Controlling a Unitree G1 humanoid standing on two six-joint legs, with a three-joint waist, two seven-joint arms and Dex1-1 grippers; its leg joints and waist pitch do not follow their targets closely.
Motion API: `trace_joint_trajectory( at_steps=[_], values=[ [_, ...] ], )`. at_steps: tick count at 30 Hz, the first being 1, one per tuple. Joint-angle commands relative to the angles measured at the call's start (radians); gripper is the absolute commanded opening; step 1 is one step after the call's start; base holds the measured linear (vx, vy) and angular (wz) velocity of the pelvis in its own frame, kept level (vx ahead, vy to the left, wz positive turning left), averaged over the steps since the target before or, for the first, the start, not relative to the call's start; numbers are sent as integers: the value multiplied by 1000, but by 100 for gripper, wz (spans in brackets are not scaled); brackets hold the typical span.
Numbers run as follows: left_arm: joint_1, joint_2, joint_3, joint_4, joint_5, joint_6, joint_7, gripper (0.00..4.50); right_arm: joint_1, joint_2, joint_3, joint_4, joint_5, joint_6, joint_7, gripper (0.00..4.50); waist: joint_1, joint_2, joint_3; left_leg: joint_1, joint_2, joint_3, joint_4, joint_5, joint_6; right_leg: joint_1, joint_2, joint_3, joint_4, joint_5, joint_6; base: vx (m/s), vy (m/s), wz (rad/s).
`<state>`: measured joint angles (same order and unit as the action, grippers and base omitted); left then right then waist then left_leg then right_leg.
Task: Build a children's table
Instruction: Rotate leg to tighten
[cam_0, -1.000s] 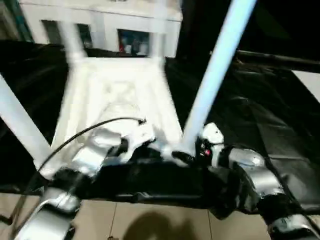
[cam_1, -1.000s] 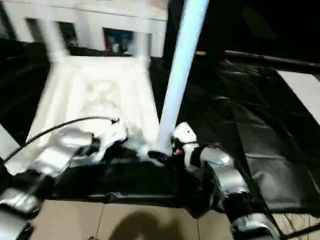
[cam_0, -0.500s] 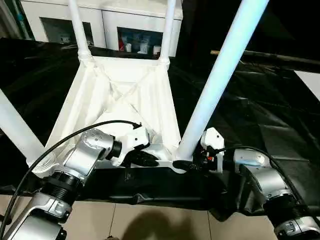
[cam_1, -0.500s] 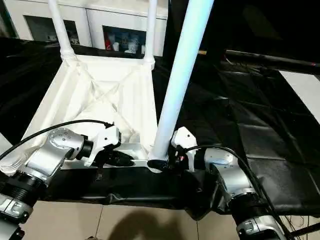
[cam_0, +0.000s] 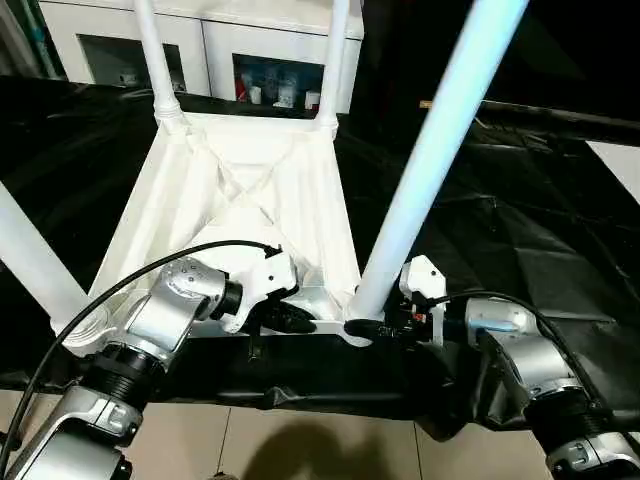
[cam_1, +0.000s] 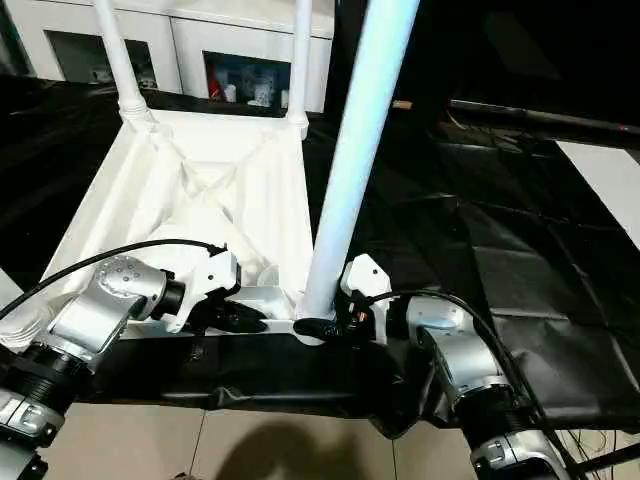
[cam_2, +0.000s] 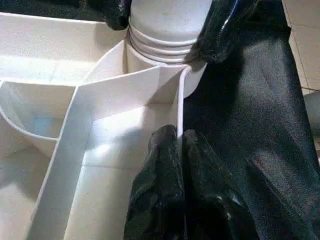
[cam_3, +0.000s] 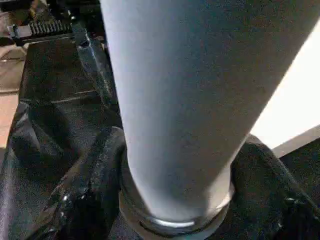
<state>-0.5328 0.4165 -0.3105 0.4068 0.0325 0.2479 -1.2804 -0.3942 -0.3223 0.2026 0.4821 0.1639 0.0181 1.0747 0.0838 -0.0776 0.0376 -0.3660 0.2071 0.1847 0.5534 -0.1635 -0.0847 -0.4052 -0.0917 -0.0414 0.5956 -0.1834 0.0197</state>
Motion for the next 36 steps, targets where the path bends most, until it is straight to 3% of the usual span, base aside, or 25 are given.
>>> trace_joint_trajectory(
  at_steps=[1, 3, 6, 7, 9, 10, 11, 15, 16, 18, 21, 23, 25, 29, 30, 31, 36],
  values=[
    [26, -56, -17, 59, -21, 25, 48, 0, -31, 46, -45, 86, -44, -14, -200, 266, -1, -4, -38, 6, 22, -1, -63, -271, 27, 32, -40, 29, -71, -277, -186, 0, 0, 0],
    [7, -85, -9, 94, -3, 31, 115, 0, -48, 76, -71, 132, -62, -9, -316, 266, -11, -6, -36, 2, 19, -7, -69, -314, -4, 34, -44, 26, -80, -395, -153, 0, 0, 0],
    [-72, -202, 13, 219, 42, 83, 326, 0, -99, 179, -170, 260, -59, 36, -667, 266, -26, -6, -34, 17, 18, -11, -67, -379, -36, 19, -47, 26, -94, -506, -125, -17, 0, -3],
    [-84, -220, 17, 237, 46, 90, 357, 0, -108, 191, -182, 278, -55, 44, -707, 266, -31, -8, -33, 14, 15, -15, -67, -391, -36, 20, -47, 24, -97, -536, -110, 0, 0, 0],
    [-110, -259, 30, 278, 49, 106, 418, 0, -128, 215, -206, 316, -43, 49, -780, 266, -29, -7, -36, 14, 15, -15, -66, -392, -26, 20, -47, 24, -101, -533, -95, 0, 0, 0],
    [-123, -280, 38, 299, 48, 116, 448, 0, -137, 228, -218, 335, -36, 48, -817, 266, -27, -5, -35, 20, 15, -13, -64, -401, -20, 13, -45, 25, -104, -518, -98, 0, 0, 0],
    [-141, -305, 43, 330, 55, 114, 494, 0, -150, 243, -222, 356, -35, 44, -849, 266, -29, -6, -34, 19, 14, -12, -65, -407, -18, 12, -43, 25, -103, -515, -99, 0, 0, 0],
    [-178, -358, 40, 388, 73, 104, 562, 0, -183, 284, -205, 389, -53, 12, -881, 266, -23, -6, -39, 12, 13, -10, -64, -375, -5, 20, -40, 26, -96, -430, -110, 0, 0, 0],
    [-181, -363, 37, 394, 80, 100, 561, 0, -188, 294, -206, 384, -41, -4, -845, 300, -22, -6, -41, 11, 13, -9, -64, -361, -1, 22, -40, 26, -93, -398, -118, 0, 0, 0],
    [-182, -358, 30, 399, 93, 92, 554, 0, -189, 303, -217, 371, -17, -19, -792, 300, -17, -7, -42, 9, 15, -7, -63, -344, 14, 25, -40, 27, -90, -354, -131, 0, 0, 0],
    [-177, -341, 26, 398, 101, 89, 541, 0, -186, 295, -222, 344, -5, -37, -742, 342, -15, -9, -43, 6, 16, -4, -61, -298, 31, 31, -38, 27, -81, -273, -158, 0, 0, 0],
    [-167, -317, 12, 383, 98, 89, 503, 0, -182, 271, -207, 322, -4, -38, -687, 345, -15, -9, -40, 4, 16, -4, -63, -304, 34, 32, -39, 25, -83, -293, -162, 0, 0, 0],
    [-155, -294, -2, 364, 94, 74, 459, 0, -177, 243, -184, 303, -5, -36, -619, 382, -13, -9, -40, 3, 18, -6, -63, -311, 34, 33, -43, 25, -86, -333, -154, 0, 0, 0],
    [-113, -236, -30, 293, 85, 70, 342, 0, -139, 163, -122, 233, -36, -41, -443, 382, -11, -10, -37, 1, 22, -8, -66, -312, 38, 35, -45, 24, -90, -365, -144, 0, 0, 0],
    [-113, -236, -30, 293, 85, 70, 342, 0, -139, 163, -122, 233, -36, -41, -443, 382, -12, -12, -37, 1, 22, -7, -65, -305, 39, 34, -45, 25, -88, -355, -149, 0, 0, 0],
    [-63, -171, -66, 212, 68, 60, 205, 0, -100, 105, -90, 173, -31, -54, -313, 382, -9, -7, -38, 4, 23, -7, -65, -305, 37, 32, -45, 25, -86, -336, -157, 0, 0, 0],
    [-11, -92, -86, 112, 21, 70, 66, 0, -62, 46, -64, 109, -18, -67, -197, 382, -9, -5, -40, 4, 27, -5, -66, -289, 43, 33, -40, 27, -73, -259, -192, 0, 0, 0]
  ],
)
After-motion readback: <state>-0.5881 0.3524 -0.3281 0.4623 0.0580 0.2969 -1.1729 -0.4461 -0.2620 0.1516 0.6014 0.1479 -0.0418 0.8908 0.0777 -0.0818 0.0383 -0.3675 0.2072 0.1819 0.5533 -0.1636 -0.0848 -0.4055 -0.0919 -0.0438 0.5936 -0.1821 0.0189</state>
